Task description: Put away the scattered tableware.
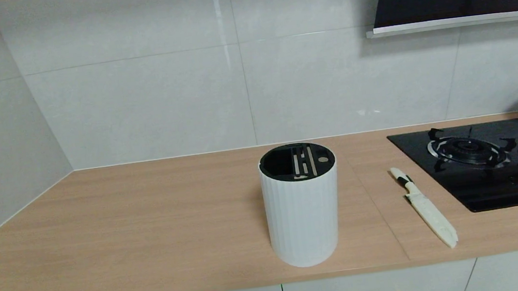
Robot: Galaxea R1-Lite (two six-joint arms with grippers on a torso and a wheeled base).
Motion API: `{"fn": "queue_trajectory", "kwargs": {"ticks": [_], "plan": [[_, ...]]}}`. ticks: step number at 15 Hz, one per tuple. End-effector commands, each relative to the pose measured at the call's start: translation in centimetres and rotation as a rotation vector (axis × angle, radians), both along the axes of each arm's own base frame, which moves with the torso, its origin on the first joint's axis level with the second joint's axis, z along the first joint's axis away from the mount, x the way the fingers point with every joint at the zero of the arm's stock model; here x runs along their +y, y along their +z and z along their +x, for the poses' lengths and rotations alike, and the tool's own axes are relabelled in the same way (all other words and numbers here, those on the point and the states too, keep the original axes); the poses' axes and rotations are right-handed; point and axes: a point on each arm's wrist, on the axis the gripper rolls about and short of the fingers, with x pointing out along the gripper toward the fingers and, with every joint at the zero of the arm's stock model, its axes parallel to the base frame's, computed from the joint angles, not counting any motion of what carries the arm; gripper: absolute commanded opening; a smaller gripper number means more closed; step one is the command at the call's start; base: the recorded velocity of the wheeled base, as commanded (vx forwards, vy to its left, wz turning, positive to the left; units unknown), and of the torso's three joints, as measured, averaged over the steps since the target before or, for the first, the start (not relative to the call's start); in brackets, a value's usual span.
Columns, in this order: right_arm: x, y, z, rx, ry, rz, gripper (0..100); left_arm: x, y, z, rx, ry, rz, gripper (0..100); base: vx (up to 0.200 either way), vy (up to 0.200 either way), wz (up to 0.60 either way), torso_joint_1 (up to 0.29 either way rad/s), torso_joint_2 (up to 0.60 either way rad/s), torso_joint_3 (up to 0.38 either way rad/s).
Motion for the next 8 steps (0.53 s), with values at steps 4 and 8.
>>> {"fn": "queue_trajectory", "kwargs": {"ticks": [4,8], "plan": [[0.00,0.00,0.01,0.001,0.000,-0.001,100,0.00,0.00,0.00,0.000,0.000,0.000,100,0.000,0.000,0.00,0.257,-0.56,-0.299],[0.00,0.00,0.01,0.001,0.000,-0.001,100,0.00,0.00,0.00,0.000,0.000,0.000,100,0.000,0.000,0.00,0.281,-0.60,-0.314]]}}
